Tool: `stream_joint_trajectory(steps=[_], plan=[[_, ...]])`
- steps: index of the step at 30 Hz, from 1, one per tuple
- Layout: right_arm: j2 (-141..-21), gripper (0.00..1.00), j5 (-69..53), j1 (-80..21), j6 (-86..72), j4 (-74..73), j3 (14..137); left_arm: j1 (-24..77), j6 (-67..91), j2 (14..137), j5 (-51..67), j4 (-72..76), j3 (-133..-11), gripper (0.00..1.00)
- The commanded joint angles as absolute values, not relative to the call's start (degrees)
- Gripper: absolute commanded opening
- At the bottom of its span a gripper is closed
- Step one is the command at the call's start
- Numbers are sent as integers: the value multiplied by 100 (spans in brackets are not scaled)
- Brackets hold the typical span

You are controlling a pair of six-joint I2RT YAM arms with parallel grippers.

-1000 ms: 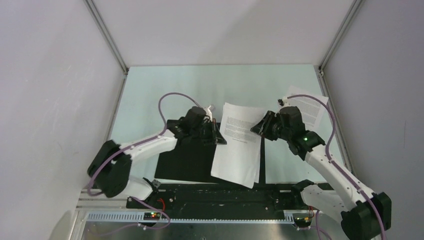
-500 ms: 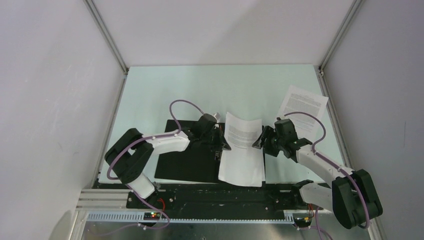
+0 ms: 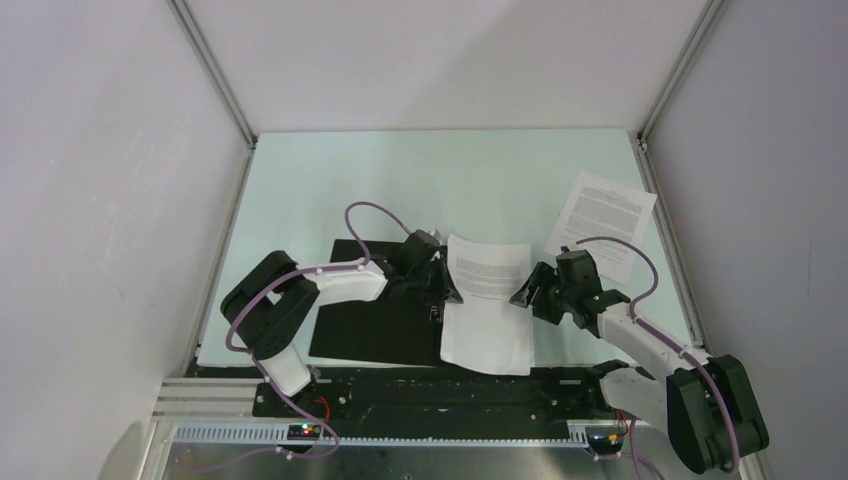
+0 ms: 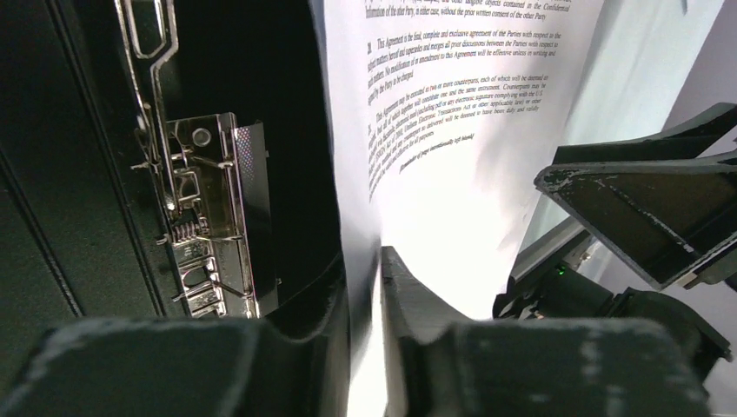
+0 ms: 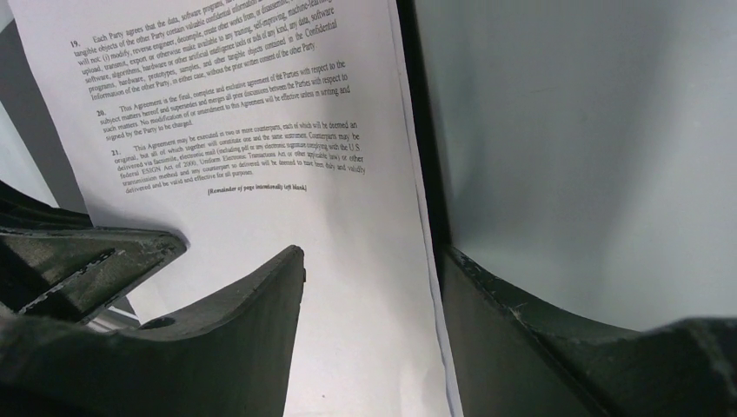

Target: Put the files into the folder

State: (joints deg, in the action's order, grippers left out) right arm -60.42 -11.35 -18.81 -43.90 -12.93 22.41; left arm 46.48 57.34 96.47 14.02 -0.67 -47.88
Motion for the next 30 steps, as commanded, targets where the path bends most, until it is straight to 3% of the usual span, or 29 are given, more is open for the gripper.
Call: stream_joint_trajectory(steps=[1, 8, 15, 21, 30], plan=[[-5888, 63, -964, -1774, -4375, -1440, 2232, 4704, 5478, 9593, 1159, -538, -5170, 27], [-5965, 63, -941, -1606, -4316, -1465, 2239, 4695, 5142, 9426, 1082, -1011, -5236, 54], [-6018, 63, -872, -1492, -4282, -1497, 2274, 4708, 4666, 9213, 1050, -1497, -5317, 66], [-6116, 63, -922, -1477, -4287, -1412, 2294, 4735, 4335, 8966, 1216, -1751, -5438, 71], [-6202, 63, -1035, -1488, -4247, -1283, 2340, 4756, 4151, 8443, 879, -2188, -5339, 69]])
